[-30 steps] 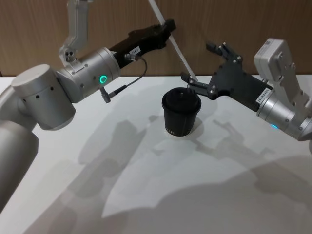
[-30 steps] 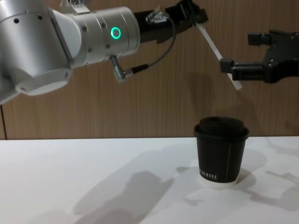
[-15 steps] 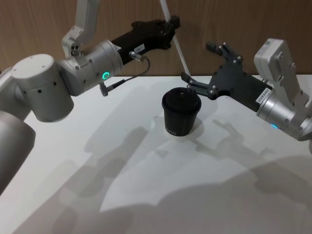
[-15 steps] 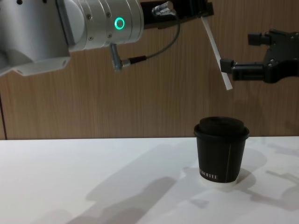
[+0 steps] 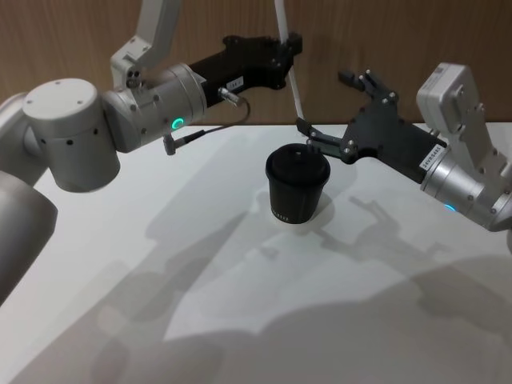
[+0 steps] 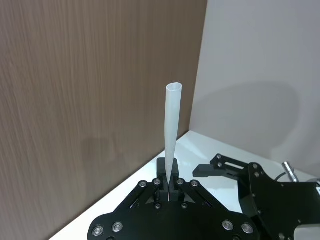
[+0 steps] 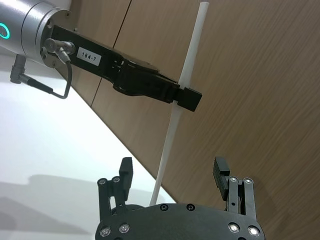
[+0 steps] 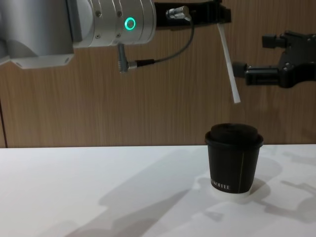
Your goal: Pick up the straw with one hand, pass it to the other hand, and insert it into the cup.
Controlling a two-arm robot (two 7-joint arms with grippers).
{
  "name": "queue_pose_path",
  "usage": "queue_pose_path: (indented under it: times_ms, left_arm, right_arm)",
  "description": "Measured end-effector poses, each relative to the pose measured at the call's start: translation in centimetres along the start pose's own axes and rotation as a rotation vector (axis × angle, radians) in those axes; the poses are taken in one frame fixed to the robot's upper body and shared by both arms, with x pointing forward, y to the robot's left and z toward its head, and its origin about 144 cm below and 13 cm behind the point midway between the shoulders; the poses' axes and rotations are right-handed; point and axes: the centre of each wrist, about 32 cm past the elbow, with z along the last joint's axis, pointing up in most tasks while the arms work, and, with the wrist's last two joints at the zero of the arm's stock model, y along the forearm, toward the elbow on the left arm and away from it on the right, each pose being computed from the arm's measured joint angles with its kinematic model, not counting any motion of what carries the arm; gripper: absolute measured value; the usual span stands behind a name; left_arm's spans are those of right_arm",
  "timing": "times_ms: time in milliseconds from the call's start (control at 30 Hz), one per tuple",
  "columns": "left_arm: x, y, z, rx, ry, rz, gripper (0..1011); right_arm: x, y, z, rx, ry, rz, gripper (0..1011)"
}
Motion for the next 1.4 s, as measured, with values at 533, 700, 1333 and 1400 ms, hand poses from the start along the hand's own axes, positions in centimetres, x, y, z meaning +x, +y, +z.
queue_pose_path:
  times_ms: [533, 700, 1333, 1400]
  left_arm:
    - [0.1, -0.2, -0.3, 0.049, -0.053, 0.019, 6]
    - [0.2, -0.2, -0.5, 0.053, -0.063, 0.022, 6]
    - [0.3, -1.0, -1.4, 0.053, -0.075, 0.020, 6]
    - [0.3, -1.1, -1.4, 0.054, -0.076, 0.021, 6]
  right_arm:
    - [0.0, 0.0, 0.0, 0.000, 0.000, 0.000, 1001]
    - [0.0, 0.0, 0.0, 0.000, 0.000, 0.000, 1001]
    - [0.0, 0.0, 0.0, 0.000, 0.000, 0.000, 1001]
    - [0.0, 0.0, 0.0, 0.000, 0.000, 0.000, 1001]
